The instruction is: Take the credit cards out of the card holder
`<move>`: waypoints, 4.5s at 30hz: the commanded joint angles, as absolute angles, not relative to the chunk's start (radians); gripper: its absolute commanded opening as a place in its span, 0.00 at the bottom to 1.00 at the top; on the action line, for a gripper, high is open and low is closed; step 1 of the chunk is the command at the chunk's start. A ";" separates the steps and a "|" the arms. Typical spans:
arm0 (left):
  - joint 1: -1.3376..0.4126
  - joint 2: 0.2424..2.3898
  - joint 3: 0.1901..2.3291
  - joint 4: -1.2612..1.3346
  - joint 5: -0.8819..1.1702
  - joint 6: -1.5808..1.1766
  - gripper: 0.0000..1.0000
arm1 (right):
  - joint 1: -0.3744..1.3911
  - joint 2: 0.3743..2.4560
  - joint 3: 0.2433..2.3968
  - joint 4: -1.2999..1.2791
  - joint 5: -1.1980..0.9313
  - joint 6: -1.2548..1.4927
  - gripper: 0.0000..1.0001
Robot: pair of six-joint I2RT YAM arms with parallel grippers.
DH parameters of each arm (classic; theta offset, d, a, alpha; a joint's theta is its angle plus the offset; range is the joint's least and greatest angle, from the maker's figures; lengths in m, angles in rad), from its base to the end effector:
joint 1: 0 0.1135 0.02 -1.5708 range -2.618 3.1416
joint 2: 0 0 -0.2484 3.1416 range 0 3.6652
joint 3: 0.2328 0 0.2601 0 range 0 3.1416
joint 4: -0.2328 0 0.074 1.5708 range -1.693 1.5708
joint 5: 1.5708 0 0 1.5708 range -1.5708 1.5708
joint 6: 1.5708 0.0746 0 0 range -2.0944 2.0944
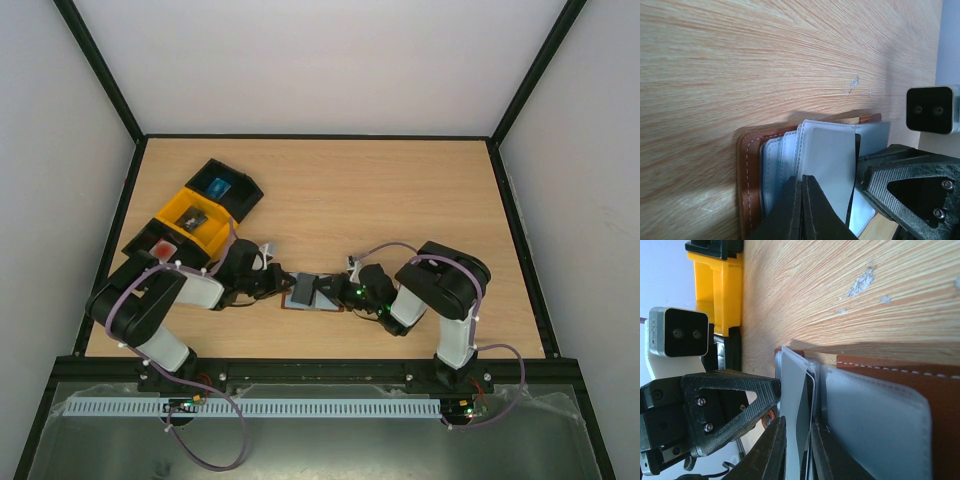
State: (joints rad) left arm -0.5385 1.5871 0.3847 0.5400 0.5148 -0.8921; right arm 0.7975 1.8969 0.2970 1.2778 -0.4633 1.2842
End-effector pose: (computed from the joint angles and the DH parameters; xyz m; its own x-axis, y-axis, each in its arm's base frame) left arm 0.2222 -0.1755 0.0619 -0.9383 -0.2286 -0.2593 0.0785 0.5896 -0.8039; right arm 0.1757 0.2277 0.0495 -0.9606 0.2444 -0.1325 -0.0526 0.3082 0.9499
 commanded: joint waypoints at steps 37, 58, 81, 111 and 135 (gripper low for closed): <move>-0.560 1.638 0.402 0.321 0.424 -0.836 0.03 | 0.769 1.866 0.163 1.288 -0.341 1.270 0.02; -0.560 1.424 0.454 0.252 0.435 -0.876 0.11 | 0.767 1.684 0.113 1.189 -0.314 1.207 0.02; -0.459 0.895 0.579 -0.160 0.295 -0.976 1.00 | 0.812 1.134 0.304 0.510 -0.150 0.710 0.02; -0.483 0.843 0.331 0.197 0.633 -1.640 0.58 | 1.237 1.232 0.414 0.601 0.261 -0.012 0.02; -0.584 0.846 0.269 0.233 0.554 -1.744 0.39 | 1.417 1.374 0.479 0.624 0.440 -0.192 0.02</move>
